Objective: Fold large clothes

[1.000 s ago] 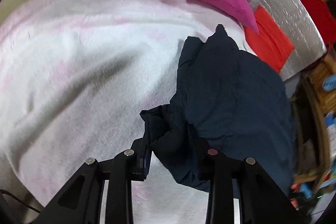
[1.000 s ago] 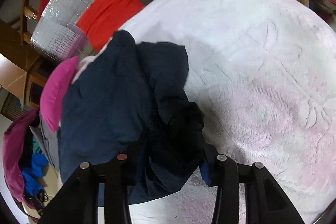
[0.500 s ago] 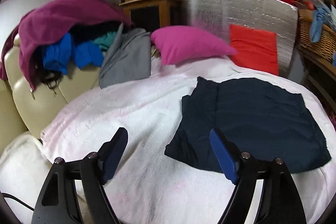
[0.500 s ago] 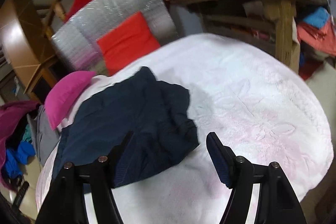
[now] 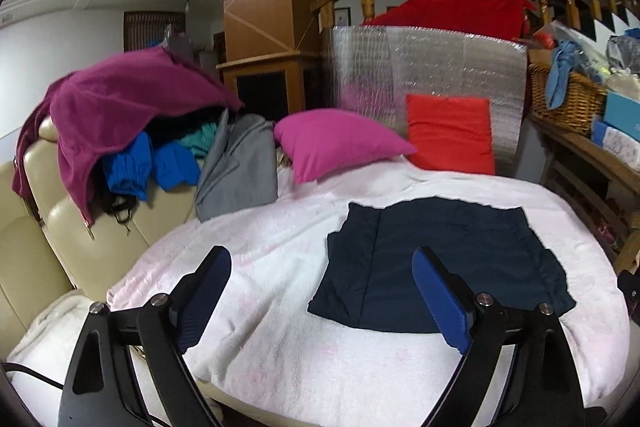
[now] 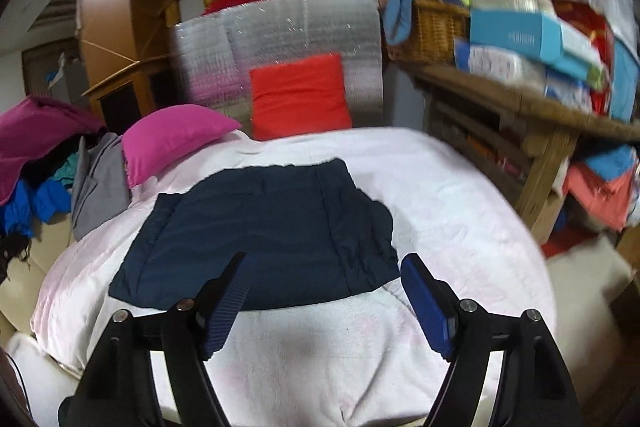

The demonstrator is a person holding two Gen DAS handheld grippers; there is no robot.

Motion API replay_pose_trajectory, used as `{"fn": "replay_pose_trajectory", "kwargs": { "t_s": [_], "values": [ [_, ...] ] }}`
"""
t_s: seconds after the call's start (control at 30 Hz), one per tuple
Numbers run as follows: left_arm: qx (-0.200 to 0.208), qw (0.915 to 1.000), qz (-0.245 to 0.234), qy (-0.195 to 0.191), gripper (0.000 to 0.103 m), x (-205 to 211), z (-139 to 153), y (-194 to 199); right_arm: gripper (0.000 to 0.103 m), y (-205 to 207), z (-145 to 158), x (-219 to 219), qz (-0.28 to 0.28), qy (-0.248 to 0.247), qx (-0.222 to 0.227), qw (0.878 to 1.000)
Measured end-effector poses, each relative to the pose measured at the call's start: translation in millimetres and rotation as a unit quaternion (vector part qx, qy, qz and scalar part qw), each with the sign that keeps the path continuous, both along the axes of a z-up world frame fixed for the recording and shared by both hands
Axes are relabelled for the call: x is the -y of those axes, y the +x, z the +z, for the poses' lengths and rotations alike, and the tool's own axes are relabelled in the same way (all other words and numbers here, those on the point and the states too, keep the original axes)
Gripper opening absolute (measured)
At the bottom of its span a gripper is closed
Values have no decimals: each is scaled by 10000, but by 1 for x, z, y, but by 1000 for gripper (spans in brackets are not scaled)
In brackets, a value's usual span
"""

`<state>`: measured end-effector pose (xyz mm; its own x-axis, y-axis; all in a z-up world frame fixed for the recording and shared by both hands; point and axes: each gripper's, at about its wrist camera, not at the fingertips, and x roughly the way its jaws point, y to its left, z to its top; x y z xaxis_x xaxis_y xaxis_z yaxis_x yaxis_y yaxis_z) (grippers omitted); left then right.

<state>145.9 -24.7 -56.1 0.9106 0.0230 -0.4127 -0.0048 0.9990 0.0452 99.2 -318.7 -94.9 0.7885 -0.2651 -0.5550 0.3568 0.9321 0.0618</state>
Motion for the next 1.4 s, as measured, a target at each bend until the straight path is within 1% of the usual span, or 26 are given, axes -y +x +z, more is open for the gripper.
{"fn": "replay_pose_trajectory", "kwargs": {
  "t_s": [0.2,0.3,0.53,0.7,0.9,1.07,1.17,1.4],
  "values": [
    [228,9995,-209,60,96,8,28,-34,85,-35,34,-23,118,-393,137,9991],
    [341,9991,-220,115,97,10,40,-46,86,-45,45,-25,94,-430,197,9988],
    [496,9984,-244,106,98,15,63,-66,87,-72,68,-29,48,-408,437,9982],
    [651,9973,-236,231,100,20,72,-77,88,-81,74,-29,66,-378,506,9980],
    [812,9959,-306,261,102,25,83,-92,88,-89,77,-31,102,-330,564,9978],
    [818,9957,-380,211,103,27,89,-98,89,-93,79,-31,163,-280,580,9978],
    [843,9954,-381,232,103,29,91,-101,89,-94,79,-34,216,-344,557,9976],
    [858,9953,-354,265,103,30,90,-103,89,-95,78,-33,198,-286,571,9978]
  ]
}}
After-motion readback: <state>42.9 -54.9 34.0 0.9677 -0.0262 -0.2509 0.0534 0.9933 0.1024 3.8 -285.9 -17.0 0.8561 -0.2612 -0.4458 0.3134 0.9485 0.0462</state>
